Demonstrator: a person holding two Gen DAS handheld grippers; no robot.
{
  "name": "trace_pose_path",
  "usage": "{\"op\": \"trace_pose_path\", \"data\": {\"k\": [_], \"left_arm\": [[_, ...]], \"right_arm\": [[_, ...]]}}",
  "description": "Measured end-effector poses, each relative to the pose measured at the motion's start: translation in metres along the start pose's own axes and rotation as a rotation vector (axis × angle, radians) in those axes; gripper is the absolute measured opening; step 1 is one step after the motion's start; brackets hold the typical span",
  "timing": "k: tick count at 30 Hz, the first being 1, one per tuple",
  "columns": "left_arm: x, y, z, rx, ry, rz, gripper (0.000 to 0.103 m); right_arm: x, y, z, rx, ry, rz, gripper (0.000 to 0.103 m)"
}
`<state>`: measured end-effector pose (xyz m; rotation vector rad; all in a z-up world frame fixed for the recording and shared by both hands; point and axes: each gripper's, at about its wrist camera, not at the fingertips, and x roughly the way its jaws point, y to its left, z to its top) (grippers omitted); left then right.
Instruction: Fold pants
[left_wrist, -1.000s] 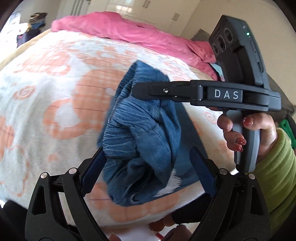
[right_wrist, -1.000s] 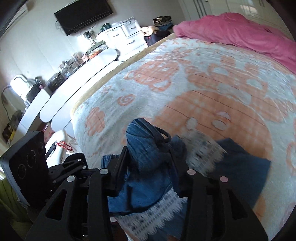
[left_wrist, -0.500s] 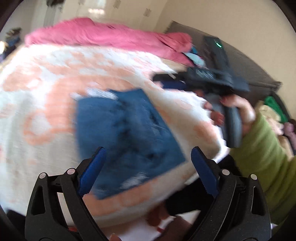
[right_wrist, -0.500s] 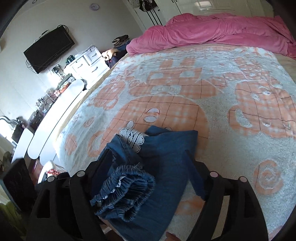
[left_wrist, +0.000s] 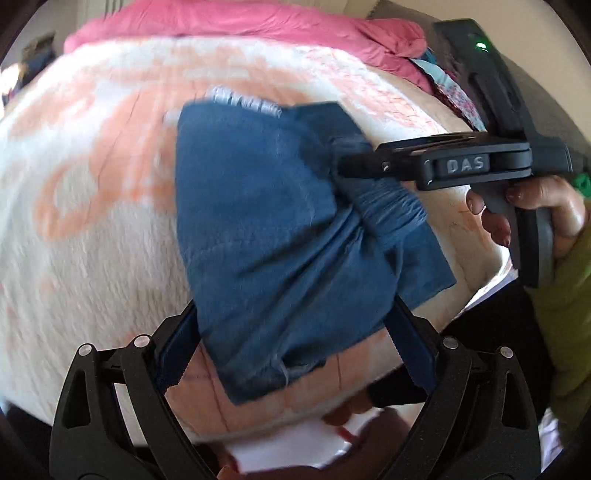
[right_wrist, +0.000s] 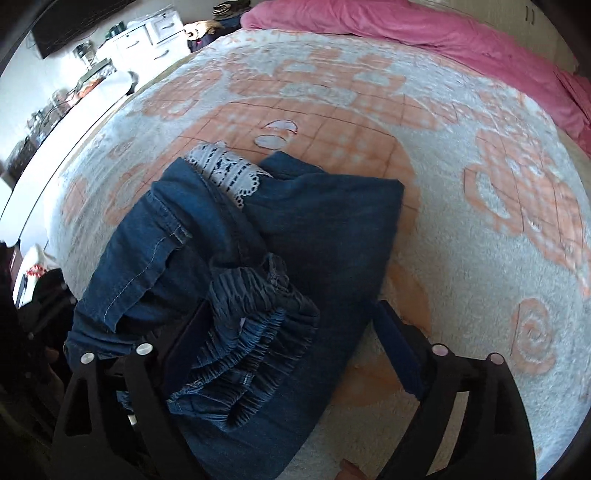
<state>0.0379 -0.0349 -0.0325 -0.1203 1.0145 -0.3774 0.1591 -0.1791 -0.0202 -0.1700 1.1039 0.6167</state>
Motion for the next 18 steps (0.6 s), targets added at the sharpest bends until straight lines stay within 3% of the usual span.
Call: {"op": "trace_pose_path", "data": {"k": [5, 10, 15, 18], "left_arm": [[-0.038, 0.003, 0.000, 0.025, -0.080, 0.015, 0.086], [-0.065, 0.035, 0.005, -0.036, -0.156, 0.054, 0.089], [-0.078, 0.066, 0.028, -0.083, -0.176, 0.086, 0.084], [-0.075, 0.073, 0.049, -0.082, -0.164, 0.048, 0.069]], "right_arm": [[-0.036, -0.001, 0.000, 0.000, -0.128, 0.008, 0.089], [-0.079, 0.001, -0.017, 0.014, -0.267, 0.060, 0.089], [-0.095, 0.057, -0.046, -0.183, -0.319, 0.145, 0.087], [-0.098, 0.103, -0.062, -0.362, -0.338, 0.147, 0.072]]}}
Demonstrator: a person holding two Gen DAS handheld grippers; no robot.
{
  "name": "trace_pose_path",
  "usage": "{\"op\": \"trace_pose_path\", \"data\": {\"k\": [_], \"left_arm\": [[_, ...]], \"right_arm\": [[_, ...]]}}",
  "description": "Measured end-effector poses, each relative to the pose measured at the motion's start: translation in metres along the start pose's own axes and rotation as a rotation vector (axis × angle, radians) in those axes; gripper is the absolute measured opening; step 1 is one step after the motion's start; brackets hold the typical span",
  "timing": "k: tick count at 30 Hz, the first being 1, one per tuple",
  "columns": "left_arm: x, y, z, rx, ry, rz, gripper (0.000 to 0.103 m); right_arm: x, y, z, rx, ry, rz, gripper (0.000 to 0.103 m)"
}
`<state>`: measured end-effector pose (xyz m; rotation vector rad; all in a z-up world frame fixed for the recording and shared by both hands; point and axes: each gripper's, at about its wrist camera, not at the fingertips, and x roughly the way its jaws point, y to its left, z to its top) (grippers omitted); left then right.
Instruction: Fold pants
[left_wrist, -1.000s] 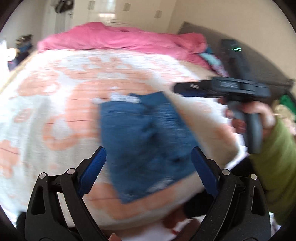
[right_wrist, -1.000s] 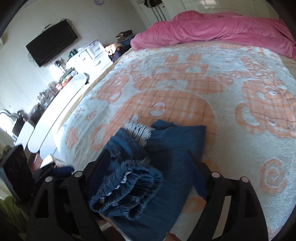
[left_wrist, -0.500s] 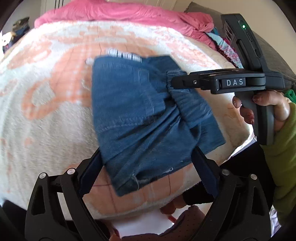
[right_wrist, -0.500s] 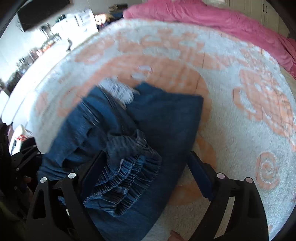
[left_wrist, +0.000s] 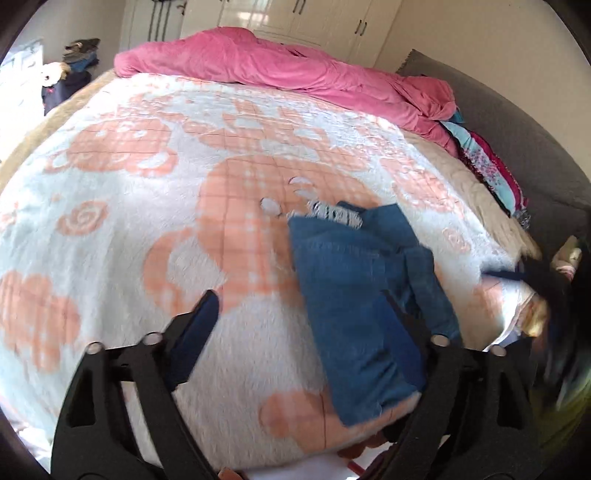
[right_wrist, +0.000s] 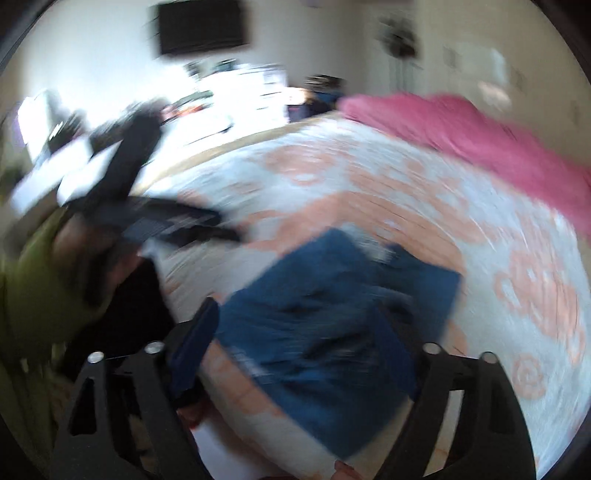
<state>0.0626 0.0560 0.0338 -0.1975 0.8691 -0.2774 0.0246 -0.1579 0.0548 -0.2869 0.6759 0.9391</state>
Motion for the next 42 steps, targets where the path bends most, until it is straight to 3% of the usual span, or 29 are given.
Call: {"op": "trace_pose_path", "data": {"k": [3, 6, 11, 16, 18, 19, 21, 24, 30, 34, 37, 41, 42], "left_arm": [[0.022, -0.012, 0.019, 0.024, 0.032, -0.040, 0.057], [0.040, -0.029, 0.023, 0.072, 0.066, -0.068, 0.049], [0.071, -0.049, 0.019, 0.139, 0.127, -0.086, 0.048], [0.092, -0.053, 0.013, 0.165, 0.163, -0.045, 0.048], [0.094, -0.052, 0.012, 0.153, 0.162, -0.051, 0.048], [0.094, -0.051, 0.012, 0.148, 0.160, -0.054, 0.048], [0.093, -0.049, 0.011, 0.133, 0.153, -0.060, 0.048], [0.093, -0.049, 0.011, 0.131, 0.151, -0.059, 0.048], [0.093, -0.049, 0.010, 0.127, 0.148, -0.055, 0.050], [0.090, -0.049, 0.010, 0.114, 0.141, -0.055, 0.051], [0.085, -0.050, 0.010, 0.112, 0.131, -0.051, 0.053], [0.076, -0.052, 0.009, 0.113, 0.112, -0.042, 0.055], [0.073, -0.053, 0.009, 0.116, 0.105, -0.035, 0.056]], "right_arm": [[0.016, 0.035, -0.005, -0.113, 0.045, 0.036, 0.050], [0.033, 0.056, -0.011, -0.215, 0.091, -0.003, 0.037], [0.048, 0.060, -0.015, -0.270, 0.109, -0.058, 0.036], [0.073, 0.066, -0.024, -0.370, 0.165, -0.122, 0.036], [0.084, 0.066, -0.029, -0.346, 0.206, -0.097, 0.027], [0.085, 0.063, -0.028, -0.336, 0.211, -0.081, 0.015], [0.078, 0.060, -0.028, -0.317, 0.223, -0.020, 0.008], [0.066, 0.057, -0.033, -0.317, 0.231, 0.037, 0.007], [0.076, 0.055, -0.039, -0.305, 0.280, 0.041, 0.011], [0.075, 0.053, -0.037, -0.285, 0.272, 0.084, 0.028], [0.061, 0.047, -0.030, -0.243, 0.231, 0.137, 0.035], [0.033, 0.039, -0.015, -0.175, 0.121, 0.218, 0.036], [0.031, 0.039, -0.013, -0.167, 0.093, 0.227, 0.044]]}}
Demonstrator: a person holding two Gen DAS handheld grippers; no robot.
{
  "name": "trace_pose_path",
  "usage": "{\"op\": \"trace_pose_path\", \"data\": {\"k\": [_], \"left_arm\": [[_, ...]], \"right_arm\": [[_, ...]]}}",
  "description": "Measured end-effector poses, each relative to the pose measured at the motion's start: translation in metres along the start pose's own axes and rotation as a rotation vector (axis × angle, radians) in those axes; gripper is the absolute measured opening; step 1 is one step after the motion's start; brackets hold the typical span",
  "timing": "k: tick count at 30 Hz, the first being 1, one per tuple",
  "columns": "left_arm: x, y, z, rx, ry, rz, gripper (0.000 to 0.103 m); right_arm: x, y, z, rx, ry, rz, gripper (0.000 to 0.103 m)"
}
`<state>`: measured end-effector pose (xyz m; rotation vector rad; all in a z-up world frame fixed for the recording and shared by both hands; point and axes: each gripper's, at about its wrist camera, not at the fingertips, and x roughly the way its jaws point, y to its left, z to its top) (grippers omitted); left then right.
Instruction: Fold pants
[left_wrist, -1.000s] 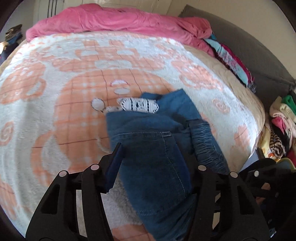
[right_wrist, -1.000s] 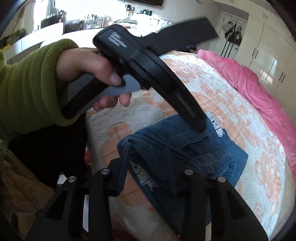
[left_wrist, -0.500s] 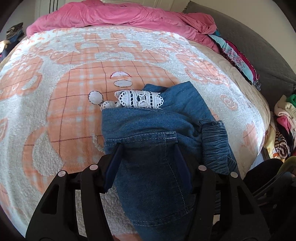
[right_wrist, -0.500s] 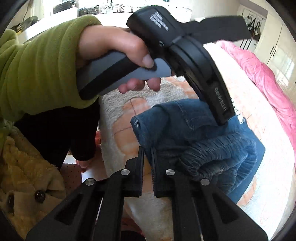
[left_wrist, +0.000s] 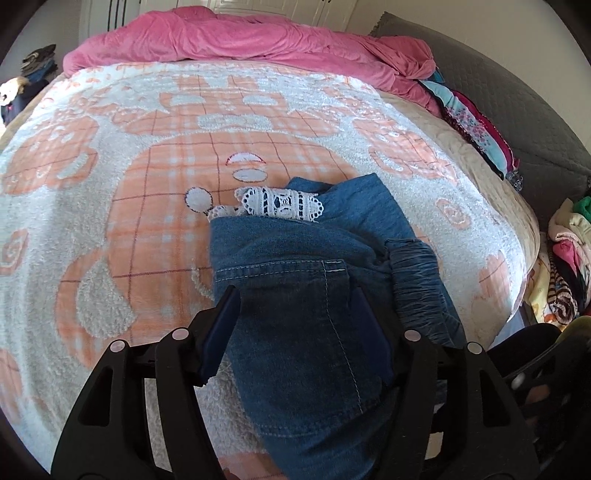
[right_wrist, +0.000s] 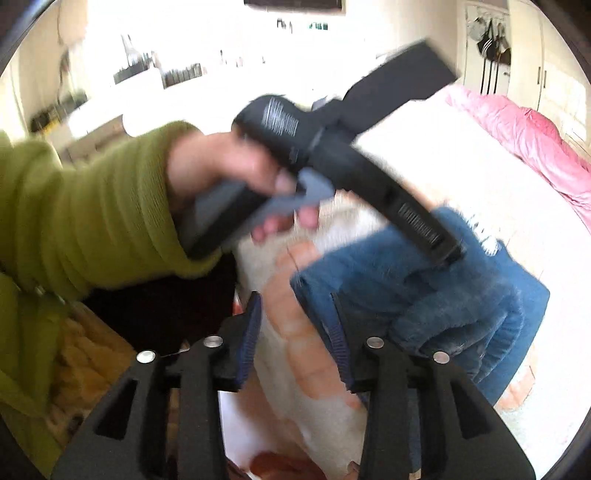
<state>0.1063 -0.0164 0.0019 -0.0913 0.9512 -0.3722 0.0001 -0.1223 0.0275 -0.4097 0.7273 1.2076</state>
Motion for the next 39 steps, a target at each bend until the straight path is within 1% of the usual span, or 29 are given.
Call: {"op": "trace_pose_path", "data": {"k": [1, 3, 6, 8, 10, 11, 13, 14, 16, 18, 19, 21, 23, 26, 31, 33, 35, 36, 37, 38, 39], "left_arm": [[-0.002, 0.000, 0.000, 0.002, -0.006, 0.005, 0.057], [-0.010, 0.000, 0.002, 0.004, -0.025, 0.020, 0.061], [-0.020, 0.001, 0.004, 0.003, -0.053, 0.046, 0.064], [-0.028, 0.004, 0.005, -0.005, -0.074, 0.065, 0.068], [-0.035, 0.007, 0.005, -0.015, -0.093, 0.080, 0.074], [-0.037, 0.008, 0.005, -0.019, -0.100, 0.085, 0.075], [-0.043, 0.011, 0.004, -0.028, -0.115, 0.094, 0.076], [-0.044, 0.013, 0.004, -0.034, -0.120, 0.096, 0.078], [-0.046, 0.016, 0.002, -0.047, -0.126, 0.096, 0.079], [-0.044, 0.019, -0.001, -0.059, -0.123, 0.097, 0.081], [-0.043, 0.019, -0.003, -0.064, -0.121, 0.097, 0.081], [-0.039, 0.020, -0.006, -0.077, -0.110, 0.089, 0.081], [-0.034, 0.020, -0.011, -0.083, -0.098, 0.080, 0.081], [-0.026, 0.018, -0.018, -0.083, -0.076, 0.078, 0.082], [-0.007, 0.018, -0.028, -0.098, -0.034, 0.064, 0.083], [-0.001, 0.019, -0.030, -0.112, -0.025, 0.048, 0.083], [0.005, 0.019, -0.032, -0.132, -0.018, 0.025, 0.083], [0.006, 0.019, -0.032, -0.136, -0.019, 0.022, 0.082], [0.008, 0.018, -0.033, -0.136, -0.023, 0.018, 0.082], [0.009, 0.016, -0.033, -0.132, -0.024, 0.012, 0.082], [0.010, 0.013, -0.033, -0.129, -0.025, 0.007, 0.076]], "right_arm": [[-0.006, -0.002, 0.000, 0.004, -0.024, 0.003, 0.050], [-0.017, -0.005, 0.004, 0.020, -0.068, 0.017, 0.051], [-0.032, -0.014, 0.006, 0.060, -0.119, 0.009, 0.055], [-0.042, -0.026, 0.006, 0.103, -0.147, -0.024, 0.056], [-0.048, -0.035, 0.002, 0.146, -0.170, -0.064, 0.072], [-0.054, -0.045, 0.001, 0.183, -0.195, -0.102, 0.074], [-0.064, -0.064, -0.004, 0.262, -0.238, -0.133, 0.076], [-0.072, -0.076, -0.008, 0.321, -0.265, -0.157, 0.076], [-0.077, -0.096, -0.017, 0.403, -0.279, -0.214, 0.077], [-0.078, -0.118, -0.025, 0.507, -0.259, -0.278, 0.077], [-0.076, -0.128, -0.030, 0.554, -0.238, -0.297, 0.077], [-0.068, -0.145, -0.040, 0.656, -0.194, -0.305, 0.077], [-0.060, -0.154, -0.052, 0.706, -0.135, -0.338, 0.077], [-0.048, -0.158, -0.059, 0.733, -0.085, -0.326, 0.077], [-0.027, -0.150, -0.061, 0.731, -0.005, -0.292, 0.077], [-0.017, -0.149, -0.063, 0.742, 0.028, -0.268, 0.077], [-0.010, -0.147, -0.066, 0.763, 0.040, -0.241, 0.077], [-0.007, -0.146, -0.067, 0.768, 0.044, -0.230, 0.074], [-0.006, -0.145, -0.067, 0.769, 0.041, -0.225, 0.067], [-0.005, -0.143, -0.065, 0.763, 0.035, -0.227, 0.064], [-0.005, -0.141, -0.063, 0.756, 0.023, -0.235, 0.057]]}}
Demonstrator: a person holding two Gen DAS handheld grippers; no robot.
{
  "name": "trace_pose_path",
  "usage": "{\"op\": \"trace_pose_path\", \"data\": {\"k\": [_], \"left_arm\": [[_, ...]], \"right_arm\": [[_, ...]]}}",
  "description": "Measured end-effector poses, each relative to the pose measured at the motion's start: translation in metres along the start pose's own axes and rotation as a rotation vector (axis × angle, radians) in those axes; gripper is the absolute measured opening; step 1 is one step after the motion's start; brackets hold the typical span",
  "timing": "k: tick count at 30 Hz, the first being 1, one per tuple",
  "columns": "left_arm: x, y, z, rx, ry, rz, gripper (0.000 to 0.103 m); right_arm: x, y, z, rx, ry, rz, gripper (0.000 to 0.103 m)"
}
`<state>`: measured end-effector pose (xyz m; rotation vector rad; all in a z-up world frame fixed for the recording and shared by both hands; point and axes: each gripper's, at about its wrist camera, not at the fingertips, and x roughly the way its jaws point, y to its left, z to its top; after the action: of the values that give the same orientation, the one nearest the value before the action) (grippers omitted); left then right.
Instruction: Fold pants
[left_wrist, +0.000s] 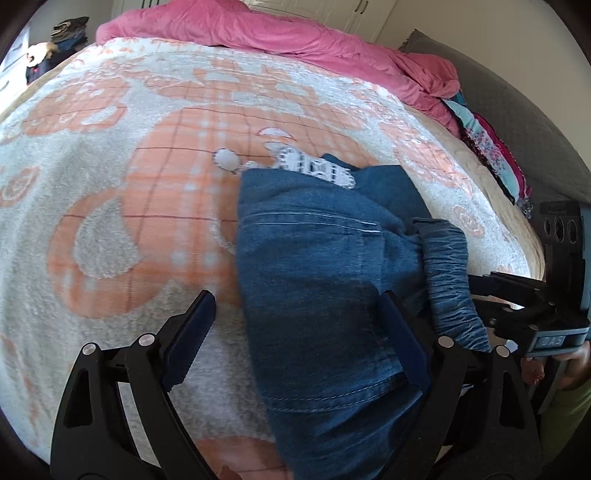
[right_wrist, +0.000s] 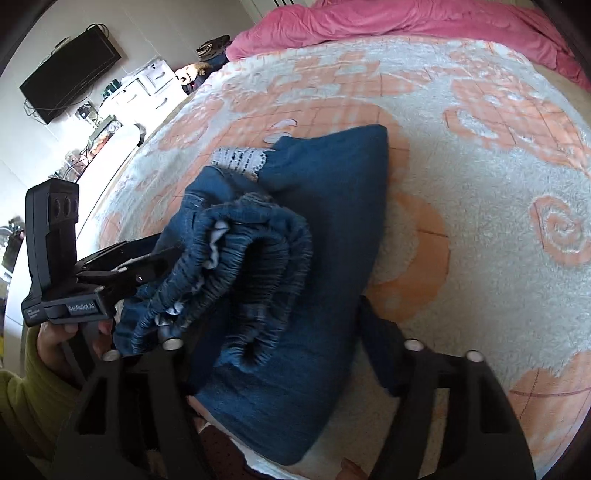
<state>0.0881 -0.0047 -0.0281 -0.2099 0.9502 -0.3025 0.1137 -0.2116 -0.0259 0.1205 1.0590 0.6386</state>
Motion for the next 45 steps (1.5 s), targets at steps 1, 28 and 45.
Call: {"op": "trace_pose_path", "data": {"k": [1, 28, 45], "left_arm": [[0.002, -0.003, -0.001, 0.005, 0.002, -0.012, 0.064], [-0.029, -0.028, 0.051, 0.036, -0.138, -0.087, 0.027], [0.020, 0.002, 0.094, 0.017, -0.134, -0.015, 0.027]], "right_arm": [[0.000, 0.001, 0.000, -0.001, -0.006, 0.002, 0.053], [-0.026, 0.045, 0.029, -0.174, -0.262, -0.094, 0.024], [0.025, 0.017, 0.099, -0.122, -0.215, -0.159, 0.024]]}}
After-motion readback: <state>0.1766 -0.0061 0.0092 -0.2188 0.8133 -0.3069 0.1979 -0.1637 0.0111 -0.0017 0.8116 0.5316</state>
